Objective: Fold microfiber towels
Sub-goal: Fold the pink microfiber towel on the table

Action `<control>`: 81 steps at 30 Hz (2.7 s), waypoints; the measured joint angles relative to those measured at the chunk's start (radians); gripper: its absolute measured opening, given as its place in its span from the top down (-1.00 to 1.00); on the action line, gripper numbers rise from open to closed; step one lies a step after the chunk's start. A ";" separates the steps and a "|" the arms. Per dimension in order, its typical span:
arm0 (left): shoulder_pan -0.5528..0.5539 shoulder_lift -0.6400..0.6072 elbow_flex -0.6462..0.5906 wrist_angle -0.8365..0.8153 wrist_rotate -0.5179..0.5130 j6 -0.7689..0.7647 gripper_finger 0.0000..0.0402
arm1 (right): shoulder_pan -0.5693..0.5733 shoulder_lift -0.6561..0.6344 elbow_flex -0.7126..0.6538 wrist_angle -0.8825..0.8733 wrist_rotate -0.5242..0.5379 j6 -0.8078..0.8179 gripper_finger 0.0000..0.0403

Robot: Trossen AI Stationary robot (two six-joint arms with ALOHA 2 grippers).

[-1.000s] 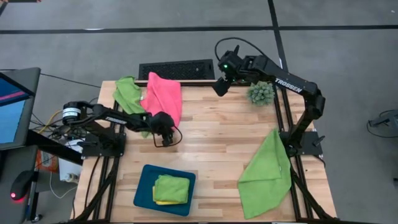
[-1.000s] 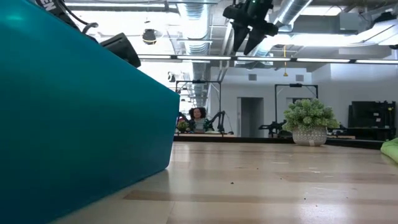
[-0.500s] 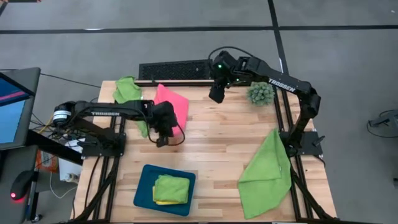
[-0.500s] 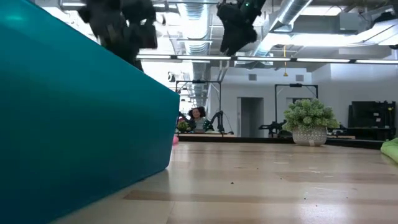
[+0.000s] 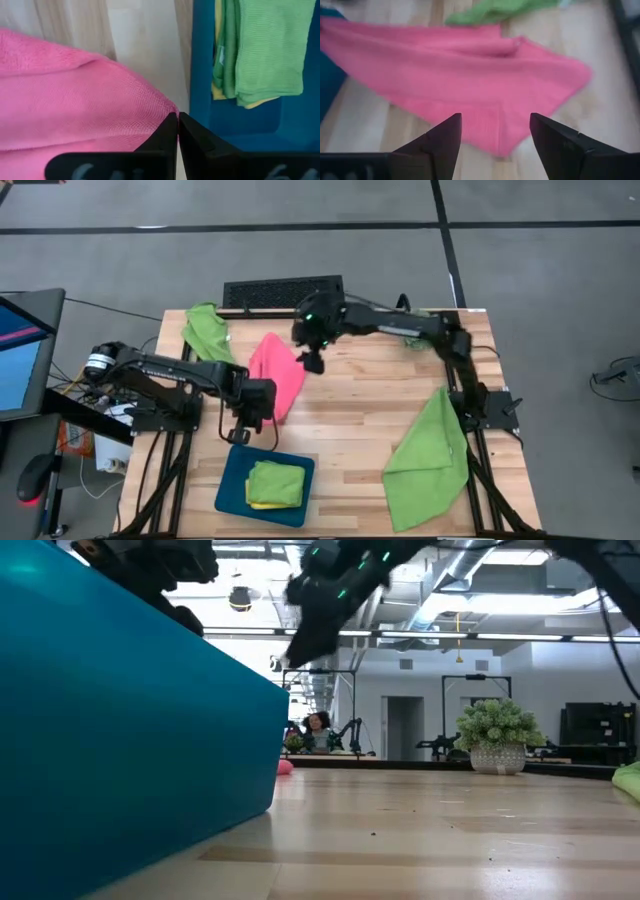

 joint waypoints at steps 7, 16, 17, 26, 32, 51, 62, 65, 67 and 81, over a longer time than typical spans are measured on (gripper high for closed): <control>-0.058 0.000 0.000 0.001 -0.040 -0.104 1.00 | 0.033 0.152 0.000 0.123 -0.001 0.039 -0.29; -0.061 -0.001 0.000 0.002 -0.065 -0.127 1.00 | 0.075 0.268 0.001 0.215 0.149 0.039 -0.29; -0.060 -0.001 0.000 0.002 -0.066 -0.127 1.00 | 0.075 0.278 0.001 0.217 0.159 0.044 -0.29; -0.050 -0.001 0.001 0.001 -0.075 -0.119 1.00 | 0.089 0.332 0.004 0.215 0.201 0.069 -0.28; -0.051 -0.001 0.001 0.001 -0.087 -0.104 1.00 | 0.098 0.327 0.004 0.198 0.206 0.070 -0.01; -0.051 -0.003 0.002 -0.005 -0.152 -0.143 1.00 | 0.051 0.193 0.013 0.032 0.128 0.130 0.90; -0.014 -0.151 0.078 -0.036 -0.317 -0.194 1.00 | -0.038 -0.011 0.012 -0.256 -0.016 0.109 0.94; 0.018 -0.219 0.119 -0.010 -0.411 -0.182 1.00 | -0.065 -0.086 0.012 -0.293 -0.032 0.109 0.90; 0.042 -0.259 0.125 0.038 -0.452 -0.162 1.00 | -0.077 -0.135 0.012 -0.291 -0.033 0.112 0.86; 0.231 -0.291 0.125 0.178 -0.462 -0.048 1.00 | -0.126 -0.325 0.012 -0.279 -0.032 0.129 0.84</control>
